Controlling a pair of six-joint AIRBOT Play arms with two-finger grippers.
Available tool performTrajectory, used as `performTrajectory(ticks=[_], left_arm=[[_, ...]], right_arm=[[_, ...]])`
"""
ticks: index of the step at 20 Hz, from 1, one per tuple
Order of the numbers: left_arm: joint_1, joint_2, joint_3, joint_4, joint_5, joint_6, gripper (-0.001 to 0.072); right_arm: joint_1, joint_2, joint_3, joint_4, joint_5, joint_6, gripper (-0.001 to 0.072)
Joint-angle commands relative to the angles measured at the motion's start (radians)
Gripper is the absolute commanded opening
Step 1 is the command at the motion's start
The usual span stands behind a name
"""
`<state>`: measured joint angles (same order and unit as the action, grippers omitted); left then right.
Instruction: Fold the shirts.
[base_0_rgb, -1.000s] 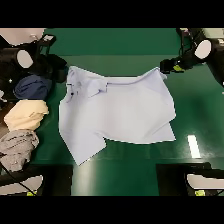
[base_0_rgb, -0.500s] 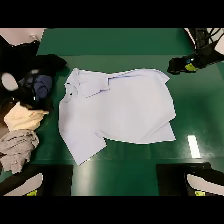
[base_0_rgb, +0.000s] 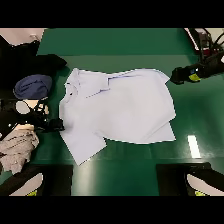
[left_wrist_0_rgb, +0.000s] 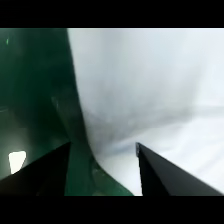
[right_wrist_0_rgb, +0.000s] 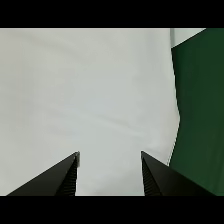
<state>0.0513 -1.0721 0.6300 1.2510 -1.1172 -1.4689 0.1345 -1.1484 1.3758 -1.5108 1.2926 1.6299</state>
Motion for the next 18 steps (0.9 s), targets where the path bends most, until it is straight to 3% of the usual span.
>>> performTrajectory(ticks=[1,2,4,9,18], left_arm=[[-0.002,-0.001,-0.039,-0.076,0.033,0.037,0.0495],[-0.002,-0.001,-0.039,-0.076,0.034,0.037,0.0461],[-0.002,-0.001,-0.038,-0.077,0.036,0.037,0.0044],[-0.002,-0.001,0.072,-0.073,-0.055,0.085,0.0025],[-0.002,-0.001,0.164,-0.079,-0.084,0.089,0.0025]], right_arm=[[0.001,0.042,-0.061,0.000,-0.033,0.000,0.0437],[0.001,0.045,-0.063,0.000,-0.027,0.000,0.0437],[0.001,0.045,-0.061,0.000,0.012,0.000,0.0437],[0.000,0.077,-0.202,-0.007,0.160,0.000,0.0437],[-0.214,0.180,-0.679,0.105,0.111,-0.027,0.0437]])
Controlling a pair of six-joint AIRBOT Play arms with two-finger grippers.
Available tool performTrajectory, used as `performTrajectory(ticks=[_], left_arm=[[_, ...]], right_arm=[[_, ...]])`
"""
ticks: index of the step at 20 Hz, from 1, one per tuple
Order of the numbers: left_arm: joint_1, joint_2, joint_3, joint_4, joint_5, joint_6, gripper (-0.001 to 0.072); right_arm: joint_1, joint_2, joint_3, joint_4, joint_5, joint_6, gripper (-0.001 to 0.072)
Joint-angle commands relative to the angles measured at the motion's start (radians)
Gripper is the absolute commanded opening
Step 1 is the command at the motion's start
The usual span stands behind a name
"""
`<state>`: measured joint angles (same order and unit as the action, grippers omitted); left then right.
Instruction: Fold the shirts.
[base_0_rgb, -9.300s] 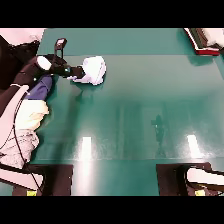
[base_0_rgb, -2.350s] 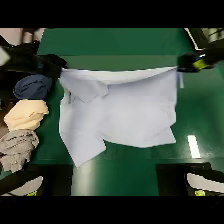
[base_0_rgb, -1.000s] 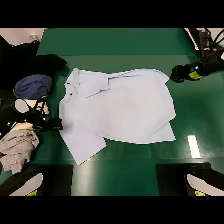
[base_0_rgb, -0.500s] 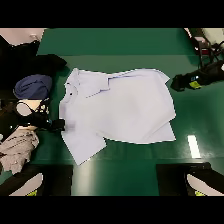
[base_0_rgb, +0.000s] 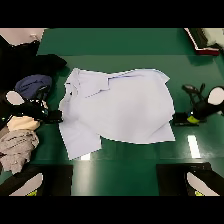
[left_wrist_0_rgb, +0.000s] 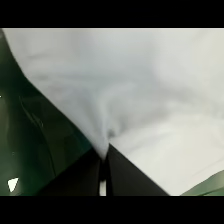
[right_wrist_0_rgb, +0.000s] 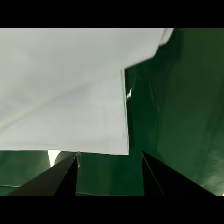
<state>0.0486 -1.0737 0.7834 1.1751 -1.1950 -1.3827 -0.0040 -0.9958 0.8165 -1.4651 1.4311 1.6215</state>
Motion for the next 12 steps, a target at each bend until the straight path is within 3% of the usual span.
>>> performTrajectory(ticks=[1,12], left_arm=[[0.001,0.001,0.011,-0.007,-0.006,0.003,0.0025],[0.001,0.001,0.011,-0.010,-0.014,0.003,0.0025]], right_arm=[[-0.095,0.040,-0.154,0.060,-0.048,-0.019,0.0437],[-0.102,-0.010,-0.260,0.124,-0.195,-0.033,0.0431]])
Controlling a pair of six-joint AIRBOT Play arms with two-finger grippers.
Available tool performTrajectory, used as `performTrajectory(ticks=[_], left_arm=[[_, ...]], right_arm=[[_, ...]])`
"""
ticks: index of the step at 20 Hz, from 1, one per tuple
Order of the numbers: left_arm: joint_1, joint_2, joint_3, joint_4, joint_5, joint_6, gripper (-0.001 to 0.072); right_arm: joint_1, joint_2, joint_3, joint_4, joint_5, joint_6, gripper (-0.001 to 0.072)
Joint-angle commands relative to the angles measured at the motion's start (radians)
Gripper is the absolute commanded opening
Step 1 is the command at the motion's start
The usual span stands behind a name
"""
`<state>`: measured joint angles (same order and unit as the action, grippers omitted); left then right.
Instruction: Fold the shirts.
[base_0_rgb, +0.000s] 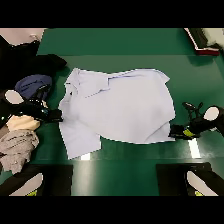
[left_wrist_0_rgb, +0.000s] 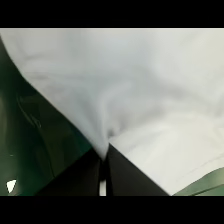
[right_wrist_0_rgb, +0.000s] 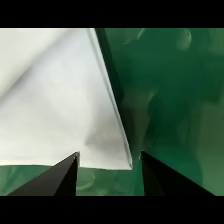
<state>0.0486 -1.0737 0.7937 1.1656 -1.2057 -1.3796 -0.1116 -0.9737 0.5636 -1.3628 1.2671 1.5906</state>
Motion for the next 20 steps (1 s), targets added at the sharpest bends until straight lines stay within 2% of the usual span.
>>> performTrajectory(ticks=[1,2,7,11,14,20], left_arm=[[0.001,0.001,0.001,0.000,-0.007,0.000,0.0025],[0.001,0.001,0.001,0.000,-0.010,0.000,0.0025],[0.001,0.006,0.002,0.001,-0.017,0.001,0.0025],[0.001,0.091,0.059,0.000,-0.026,-0.001,0.0025],[0.001,0.188,0.188,-0.021,-0.036,-0.005,0.0025],[0.001,0.284,0.599,-0.130,-0.012,-0.008,0.0025]], right_arm=[[0.019,-0.053,-0.007,0.029,-0.035,-0.002,0.0430],[0.035,-0.067,-0.007,0.027,-0.038,-0.002,0.0427],[0.087,-0.042,-0.006,0.026,-0.056,-0.003,0.0018],[0.087,0.101,0.025,0.027,-0.053,-0.002,0.0017],[0.087,0.224,0.159,0.029,-0.074,0.019,0.0017],[0.087,0.411,0.519,0.027,-0.302,0.034,0.0016]])
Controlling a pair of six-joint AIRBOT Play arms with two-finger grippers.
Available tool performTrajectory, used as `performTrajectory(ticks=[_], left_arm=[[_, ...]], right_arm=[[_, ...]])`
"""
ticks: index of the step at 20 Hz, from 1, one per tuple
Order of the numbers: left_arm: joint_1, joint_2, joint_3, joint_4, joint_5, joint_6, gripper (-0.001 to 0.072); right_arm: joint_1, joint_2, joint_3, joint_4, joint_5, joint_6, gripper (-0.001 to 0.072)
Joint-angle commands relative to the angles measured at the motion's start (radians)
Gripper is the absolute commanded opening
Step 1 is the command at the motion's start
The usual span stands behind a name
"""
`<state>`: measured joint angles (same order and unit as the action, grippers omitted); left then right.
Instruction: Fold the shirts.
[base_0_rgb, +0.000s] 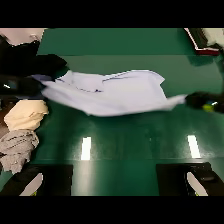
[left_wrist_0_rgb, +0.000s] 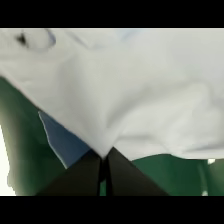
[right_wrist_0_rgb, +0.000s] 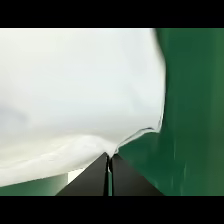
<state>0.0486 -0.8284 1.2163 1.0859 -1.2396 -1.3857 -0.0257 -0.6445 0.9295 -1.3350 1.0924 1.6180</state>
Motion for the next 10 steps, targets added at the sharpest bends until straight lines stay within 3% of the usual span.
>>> performTrajectory(ticks=[1,4,10], left_arm=[[0.001,0.043,0.244,-0.059,0.032,-0.002,0.0025],[0.001,0.044,0.468,-0.081,0.036,-0.001,0.0025],[0.001,0.044,0.850,-0.147,0.024,-0.002,0.0026]], right_arm=[[0.001,0.099,0.204,-0.001,-0.167,0.006,0.0016],[0.001,0.130,0.353,-0.003,-0.230,0.005,0.0016],[0.001,0.128,0.621,-0.012,-0.178,-0.030,0.0016]])
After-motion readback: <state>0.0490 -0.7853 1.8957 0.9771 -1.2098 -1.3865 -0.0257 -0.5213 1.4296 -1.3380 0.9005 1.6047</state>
